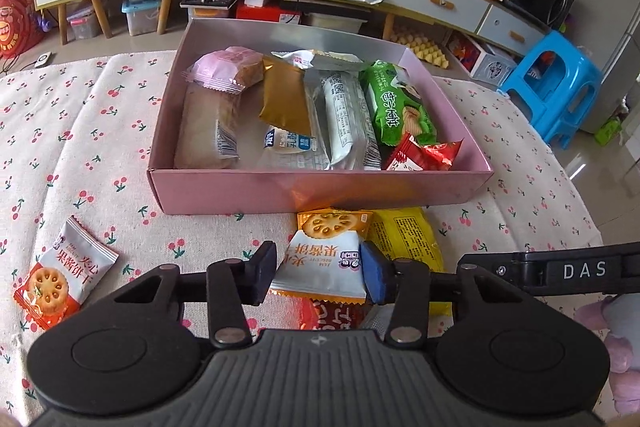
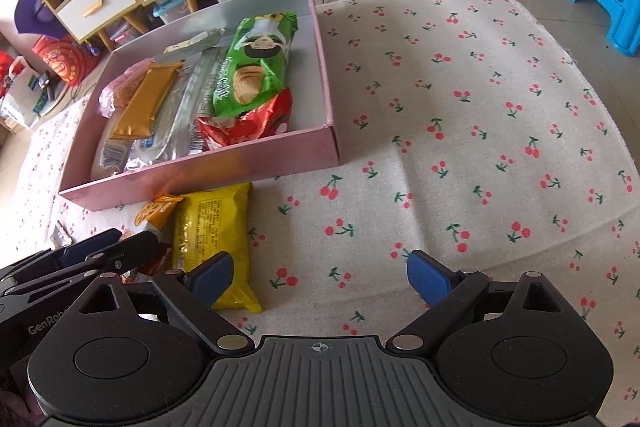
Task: Organize snacks
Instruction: 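Grasp the orange-white biscuit bag with the left tool while the right tool grasps the yellow bag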
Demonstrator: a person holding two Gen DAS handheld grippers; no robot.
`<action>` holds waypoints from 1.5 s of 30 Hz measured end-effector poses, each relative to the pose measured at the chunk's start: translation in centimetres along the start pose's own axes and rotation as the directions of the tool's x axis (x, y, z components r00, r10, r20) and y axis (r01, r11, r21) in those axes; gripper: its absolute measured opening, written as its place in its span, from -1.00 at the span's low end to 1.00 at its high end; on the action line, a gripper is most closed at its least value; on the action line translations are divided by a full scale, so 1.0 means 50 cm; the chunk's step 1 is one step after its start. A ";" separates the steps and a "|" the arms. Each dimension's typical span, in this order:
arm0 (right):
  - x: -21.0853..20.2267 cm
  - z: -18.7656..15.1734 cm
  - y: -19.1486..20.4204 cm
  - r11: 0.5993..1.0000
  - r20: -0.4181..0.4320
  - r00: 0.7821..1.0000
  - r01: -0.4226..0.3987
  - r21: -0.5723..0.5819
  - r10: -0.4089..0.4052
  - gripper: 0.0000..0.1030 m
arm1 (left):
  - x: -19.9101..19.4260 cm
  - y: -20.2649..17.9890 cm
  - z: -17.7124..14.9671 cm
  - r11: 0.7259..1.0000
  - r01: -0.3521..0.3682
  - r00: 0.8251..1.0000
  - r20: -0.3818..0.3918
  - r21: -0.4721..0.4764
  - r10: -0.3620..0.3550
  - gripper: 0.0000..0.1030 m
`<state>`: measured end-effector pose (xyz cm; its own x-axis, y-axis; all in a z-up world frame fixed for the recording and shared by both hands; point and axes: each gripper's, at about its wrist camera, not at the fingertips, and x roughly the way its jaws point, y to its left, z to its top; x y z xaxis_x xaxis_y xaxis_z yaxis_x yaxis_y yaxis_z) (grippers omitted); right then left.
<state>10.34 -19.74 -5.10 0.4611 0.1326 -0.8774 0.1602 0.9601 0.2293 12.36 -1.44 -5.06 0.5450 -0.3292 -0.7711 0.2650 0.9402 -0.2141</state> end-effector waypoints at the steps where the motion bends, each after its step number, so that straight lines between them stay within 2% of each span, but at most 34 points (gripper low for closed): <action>1: 0.001 0.000 0.004 1.000 0.002 1.000 -0.006 -0.003 0.006 0.85 | -0.003 0.003 0.001 1.000 0.003 1.000 0.004 -0.008 -0.002 -0.23; 6: 0.010 -0.004 0.032 0.999 0.012 0.999 -0.039 -0.036 0.040 0.85 | -0.017 0.010 0.008 1.000 -0.013 1.000 0.019 -0.016 0.013 -0.25; 13: 0.036 -0.011 0.065 0.997 0.033 0.998 -0.058 -0.056 0.060 0.85 | -0.022 0.030 0.002 0.994 -0.107 0.994 0.011 0.025 0.107 -0.25; 17: 0.040 -0.018 0.083 0.992 0.063 0.995 -0.066 -0.109 0.073 0.85 | -0.024 0.054 -0.006 0.990 -0.134 0.991 0.014 0.042 0.134 -0.25; 22: 0.046 -0.033 0.108 0.972 0.100 0.995 0.010 -0.235 0.014 0.80 | -0.022 0.075 -0.025 0.985 -0.143 0.990 0.012 0.095 0.143 -0.19; 26: 0.036 -0.029 0.092 0.975 0.125 0.992 0.032 -0.219 -0.004 0.69 | -0.026 0.083 -0.035 0.981 -0.143 0.990 0.026 0.128 0.141 -0.15; 30: 0.034 -0.025 0.069 0.977 0.129 0.992 0.044 -0.206 -0.017 0.69 | -0.026 0.086 -0.041 0.977 -0.143 0.990 0.023 0.156 0.141 -0.01; 35: 0.033 -0.033 0.071 0.973 0.149 0.989 0.048 -0.227 -0.014 0.67 | -0.026 0.084 -0.042 0.977 -0.144 0.990 0.026 0.159 0.142 -0.01; 40: 0.034 -0.037 0.083 0.970 0.141 0.990 0.030 -0.243 0.005 0.39 | -0.024 0.084 -0.042 0.978 -0.137 0.991 0.026 0.160 0.134 -0.15; 44: 0.028 -0.037 0.088 0.969 0.125 0.992 -0.005 -0.246 0.037 -0.03 | -0.026 0.084 -0.040 0.979 -0.135 0.991 0.024 0.151 0.133 -0.19; 45: 0.026 -0.037 0.090 0.970 0.119 0.992 -0.004 -0.242 0.034 -0.03 | -0.027 0.084 -0.039 0.980 -0.133 0.991 0.022 0.146 0.131 -0.22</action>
<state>10.06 -14.79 -5.98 0.5669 0.1348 -0.8127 -0.0578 0.9906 0.1240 11.16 3.15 -6.10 0.5926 -0.2049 -0.7790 0.3034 0.9527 -0.0198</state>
